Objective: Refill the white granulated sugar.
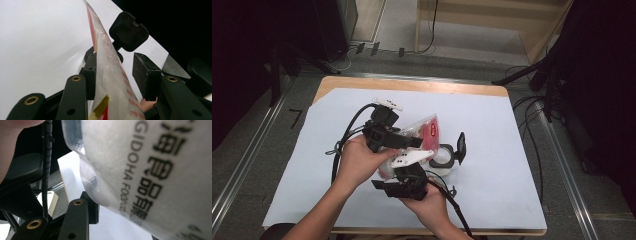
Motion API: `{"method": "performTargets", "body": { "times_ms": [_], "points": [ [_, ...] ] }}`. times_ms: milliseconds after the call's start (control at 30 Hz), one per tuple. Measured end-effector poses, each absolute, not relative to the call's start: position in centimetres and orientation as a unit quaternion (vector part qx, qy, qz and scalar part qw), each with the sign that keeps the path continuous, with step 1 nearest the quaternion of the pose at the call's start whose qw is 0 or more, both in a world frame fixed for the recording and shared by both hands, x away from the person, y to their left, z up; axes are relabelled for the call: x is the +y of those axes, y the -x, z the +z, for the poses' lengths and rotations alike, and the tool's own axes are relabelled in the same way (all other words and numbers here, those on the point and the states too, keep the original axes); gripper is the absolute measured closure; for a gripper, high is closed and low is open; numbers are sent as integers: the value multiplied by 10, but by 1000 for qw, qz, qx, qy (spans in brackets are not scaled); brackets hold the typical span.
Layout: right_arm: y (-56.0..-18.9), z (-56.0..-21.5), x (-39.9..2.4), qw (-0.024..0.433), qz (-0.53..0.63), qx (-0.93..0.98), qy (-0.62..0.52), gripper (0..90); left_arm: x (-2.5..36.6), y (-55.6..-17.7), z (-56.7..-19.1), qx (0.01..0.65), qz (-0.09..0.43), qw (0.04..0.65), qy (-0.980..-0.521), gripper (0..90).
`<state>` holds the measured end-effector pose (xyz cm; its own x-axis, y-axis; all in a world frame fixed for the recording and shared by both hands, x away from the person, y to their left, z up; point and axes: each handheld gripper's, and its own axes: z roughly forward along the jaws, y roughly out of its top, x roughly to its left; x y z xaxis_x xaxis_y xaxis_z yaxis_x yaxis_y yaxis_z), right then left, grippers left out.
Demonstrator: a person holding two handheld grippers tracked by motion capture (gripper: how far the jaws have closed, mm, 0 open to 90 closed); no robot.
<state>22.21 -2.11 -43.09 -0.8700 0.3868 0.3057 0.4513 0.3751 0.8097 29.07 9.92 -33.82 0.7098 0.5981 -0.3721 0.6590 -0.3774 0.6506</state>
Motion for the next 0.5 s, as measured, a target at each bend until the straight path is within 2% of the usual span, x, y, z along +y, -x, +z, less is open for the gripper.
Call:
{"method": "performTargets", "body": {
  "times_ms": [500],
  "points": [
    [-222,-431,-22,32,-499,-828,252,631,99,-290,-337,376,-37,407,-832,588]
  ]
}}
